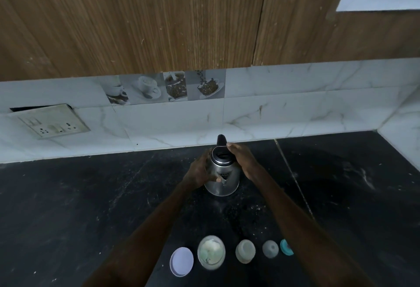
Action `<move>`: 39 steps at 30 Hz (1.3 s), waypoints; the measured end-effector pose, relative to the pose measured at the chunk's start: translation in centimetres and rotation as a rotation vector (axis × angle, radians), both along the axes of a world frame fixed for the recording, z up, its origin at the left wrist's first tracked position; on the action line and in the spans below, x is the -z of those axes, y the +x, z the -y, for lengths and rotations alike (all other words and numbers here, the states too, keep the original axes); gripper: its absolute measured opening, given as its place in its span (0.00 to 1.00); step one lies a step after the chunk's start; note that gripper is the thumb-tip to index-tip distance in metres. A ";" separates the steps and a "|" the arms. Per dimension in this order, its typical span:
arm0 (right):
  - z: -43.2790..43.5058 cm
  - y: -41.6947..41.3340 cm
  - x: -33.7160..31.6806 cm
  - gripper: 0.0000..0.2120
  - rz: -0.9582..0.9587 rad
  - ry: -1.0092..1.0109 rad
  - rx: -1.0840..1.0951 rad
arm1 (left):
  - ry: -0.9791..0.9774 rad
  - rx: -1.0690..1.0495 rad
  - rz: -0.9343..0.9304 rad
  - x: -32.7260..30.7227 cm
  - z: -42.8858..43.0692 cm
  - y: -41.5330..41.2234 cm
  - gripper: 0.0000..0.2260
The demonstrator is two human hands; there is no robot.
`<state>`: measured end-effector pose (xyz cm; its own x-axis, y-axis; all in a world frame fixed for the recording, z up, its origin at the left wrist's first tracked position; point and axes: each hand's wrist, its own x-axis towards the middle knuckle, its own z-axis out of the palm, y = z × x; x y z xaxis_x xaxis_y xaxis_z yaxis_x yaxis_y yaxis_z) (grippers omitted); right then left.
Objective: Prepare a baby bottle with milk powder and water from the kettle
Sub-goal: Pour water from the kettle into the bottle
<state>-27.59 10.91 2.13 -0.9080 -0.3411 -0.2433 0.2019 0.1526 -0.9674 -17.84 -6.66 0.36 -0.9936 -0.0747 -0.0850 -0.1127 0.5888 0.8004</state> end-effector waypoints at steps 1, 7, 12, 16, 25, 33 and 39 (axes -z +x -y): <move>-0.4 0.3 -0.1 0.13 -0.015 0.007 0.007 | -0.003 0.001 -0.007 0.0 0.0 0.1 0.51; -2.1 1.3 0.2 0.14 -0.018 0.061 -0.029 | -0.005 -0.040 -0.033 0.7 -0.2 0.6 0.47; -2.1 1.8 -0.5 0.20 -0.055 0.158 -0.038 | -0.083 -0.034 -0.059 0.8 -0.8 0.4 0.48; -1.9 1.7 -0.5 0.18 -0.106 0.248 -0.064 | -0.125 -0.071 -0.079 1.4 -0.5 0.5 0.45; -1.9 3.1 -1.7 0.18 -0.133 0.348 -0.034 | -0.165 -0.081 -0.035 -1.1 -1.2 1.7 0.36; -2.8 4.3 -2.2 0.20 -0.161 0.390 -0.081 | -0.144 -0.164 -0.018 -1.1 -1.6 2.8 0.35; -3.1 4.3 -1.3 0.28 -0.116 0.406 -0.145 | -0.150 -0.149 -0.004 -1.8 -2.0 3.9 0.35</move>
<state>-23.25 14.06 3.45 -0.8867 -0.3651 -0.2836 0.0443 0.5435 -0.8383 -13.96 -4.71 2.14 -0.9710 -0.2319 -0.0578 -0.2040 0.6786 0.7056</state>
